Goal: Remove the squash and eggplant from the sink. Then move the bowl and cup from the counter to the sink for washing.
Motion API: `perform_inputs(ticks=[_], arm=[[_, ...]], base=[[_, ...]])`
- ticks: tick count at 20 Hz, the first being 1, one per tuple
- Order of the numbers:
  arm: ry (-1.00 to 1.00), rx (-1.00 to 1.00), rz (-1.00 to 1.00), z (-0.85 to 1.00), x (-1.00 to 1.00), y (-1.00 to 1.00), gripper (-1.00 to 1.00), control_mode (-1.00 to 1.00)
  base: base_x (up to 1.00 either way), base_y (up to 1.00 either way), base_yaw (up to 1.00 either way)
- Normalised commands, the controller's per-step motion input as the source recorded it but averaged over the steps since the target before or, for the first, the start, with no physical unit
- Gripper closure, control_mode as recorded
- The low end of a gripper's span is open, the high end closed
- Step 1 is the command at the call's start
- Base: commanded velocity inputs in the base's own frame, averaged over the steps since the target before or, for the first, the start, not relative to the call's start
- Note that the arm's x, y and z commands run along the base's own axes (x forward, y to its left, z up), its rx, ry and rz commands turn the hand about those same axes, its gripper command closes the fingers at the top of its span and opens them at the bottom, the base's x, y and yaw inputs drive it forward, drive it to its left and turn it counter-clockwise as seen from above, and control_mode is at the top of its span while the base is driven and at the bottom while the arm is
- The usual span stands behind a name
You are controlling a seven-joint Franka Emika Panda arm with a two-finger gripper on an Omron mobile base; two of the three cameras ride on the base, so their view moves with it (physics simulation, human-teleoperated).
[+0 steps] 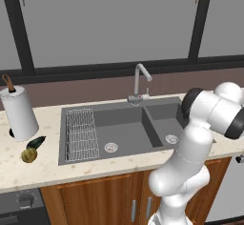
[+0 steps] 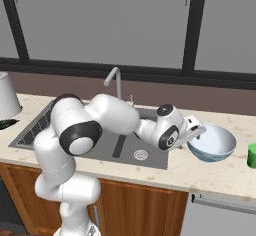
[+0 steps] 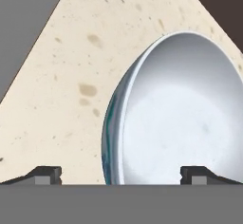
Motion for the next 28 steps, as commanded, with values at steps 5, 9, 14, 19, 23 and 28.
perform_inputs(ticks=[5, 9, 14, 19, 23, 28], arm=[[0.0, 0.01, 0.0, -0.08, 0.11, -0.14, -1.0, -1.0], [0.0, 0.02, 0.0, -0.09, 0.1, -0.14, -1.0, -1.0], [0.0, 0.02, 0.0, -0.08, 0.09, -0.09, 1.0, -1.0], [0.01, 0.0, 0.0, -0.1, 0.11, -0.05, 1.0, -1.0], [0.02, 0.03, 0.0, -0.11, 0.08, 0.0, 1.0, -1.0], [0.0, 0.04, 0.04, -0.07, 0.01, 0.01, 1.0, -1.0]], base=[[0.0, 0.0, 0.0], [0.0, 0.0, 0.0], [0.0, 0.0, 0.0], [0.0, 0.0, 0.0], [0.0, 0.0, 0.0], [0.0, 0.0, 0.0]])
